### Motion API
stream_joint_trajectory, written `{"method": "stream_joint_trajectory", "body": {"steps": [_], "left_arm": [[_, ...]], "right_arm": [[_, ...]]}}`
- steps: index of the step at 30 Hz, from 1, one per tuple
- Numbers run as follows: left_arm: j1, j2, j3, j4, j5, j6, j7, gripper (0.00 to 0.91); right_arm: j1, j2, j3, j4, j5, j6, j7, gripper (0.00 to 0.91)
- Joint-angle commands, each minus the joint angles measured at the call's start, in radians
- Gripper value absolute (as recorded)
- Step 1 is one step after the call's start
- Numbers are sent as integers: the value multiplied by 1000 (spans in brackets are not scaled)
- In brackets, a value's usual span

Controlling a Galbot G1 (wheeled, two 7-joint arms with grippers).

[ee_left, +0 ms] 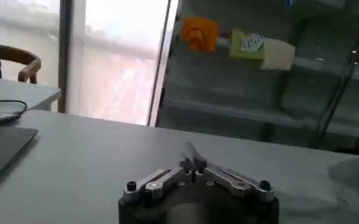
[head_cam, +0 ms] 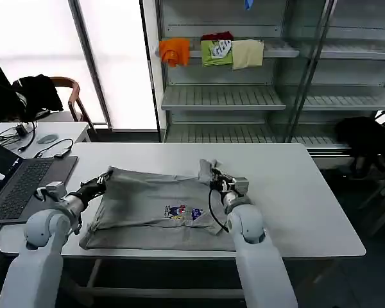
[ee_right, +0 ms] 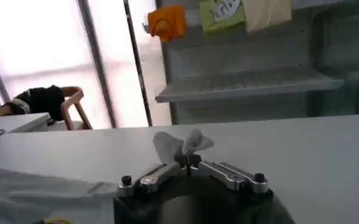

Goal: Fold and organize the clothes.

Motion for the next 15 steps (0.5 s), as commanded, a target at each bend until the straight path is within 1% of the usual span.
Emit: {"method": "stream_joint_trajectory", "body": {"steps": [1, 8, 15], "left_arm": [[162, 39, -70, -72, -66, -12, 45, 10], [235, 49, -115, -101, -84, -20, 79, 10], [287, 53, -133, -140, -80, -21, 96, 10]], "right_arm": [[-238, -48, 2, 237, 0, -23, -2, 0], [-321, -44, 11, 301, -27, -22, -10, 0], [-368, -41, 29, 343, -33, -22, -3, 0]]}}
